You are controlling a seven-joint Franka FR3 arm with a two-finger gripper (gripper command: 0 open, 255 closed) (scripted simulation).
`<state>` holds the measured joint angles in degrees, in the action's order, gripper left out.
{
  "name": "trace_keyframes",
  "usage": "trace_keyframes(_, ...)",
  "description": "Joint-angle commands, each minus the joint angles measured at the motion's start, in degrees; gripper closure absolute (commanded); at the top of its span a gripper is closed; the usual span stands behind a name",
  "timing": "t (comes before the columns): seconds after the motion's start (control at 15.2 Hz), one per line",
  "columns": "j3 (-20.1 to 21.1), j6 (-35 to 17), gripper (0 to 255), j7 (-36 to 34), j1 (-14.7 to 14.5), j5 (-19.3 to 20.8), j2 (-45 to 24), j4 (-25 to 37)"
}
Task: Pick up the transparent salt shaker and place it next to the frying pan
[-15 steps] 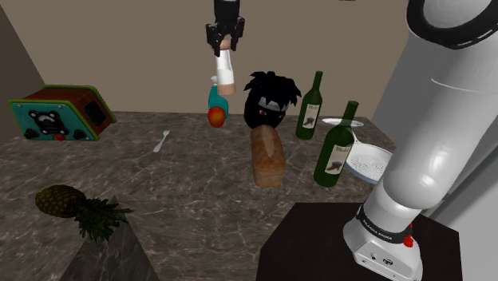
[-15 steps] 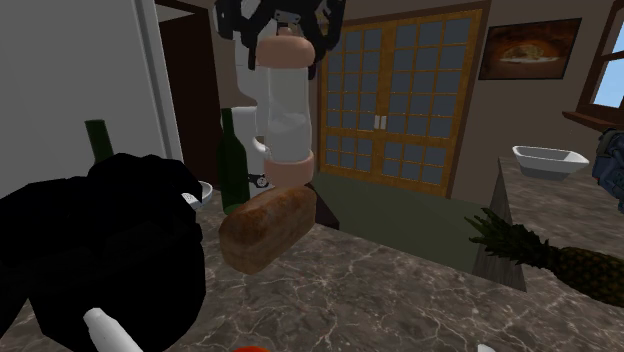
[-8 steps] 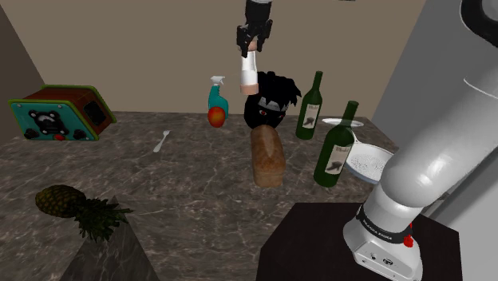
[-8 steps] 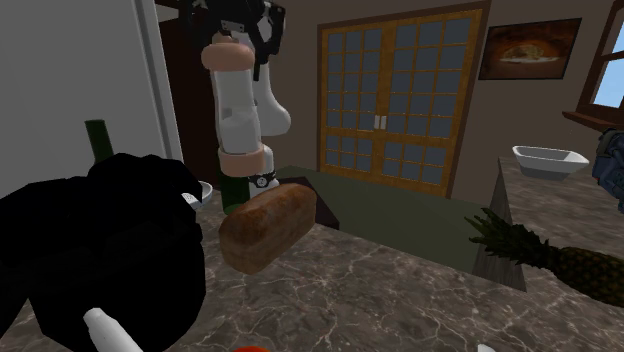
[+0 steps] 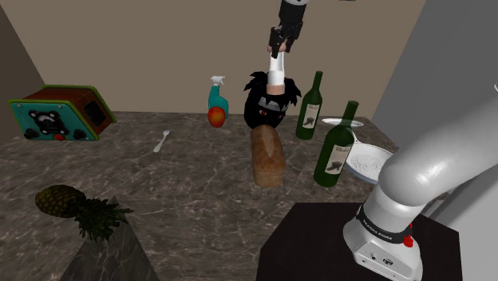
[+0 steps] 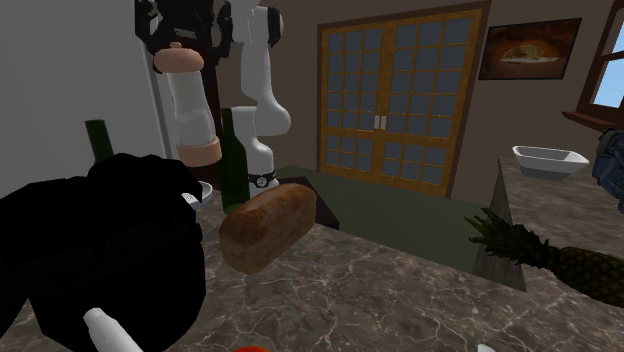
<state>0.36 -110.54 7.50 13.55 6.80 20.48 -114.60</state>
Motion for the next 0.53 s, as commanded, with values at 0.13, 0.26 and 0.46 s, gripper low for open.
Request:
trace_keyframes(0.13,-3.63,-0.01,255,5.09,1.43,0.01,4.15,-3.6)
trace_keyframes(0.26,-5.52,0.08,255,7.62,2.2,0.21,6.11,-5.2)
trace_keyframes(0.46,-8.46,0.34,255,11.44,3.35,0.71,8.68,-7.11)
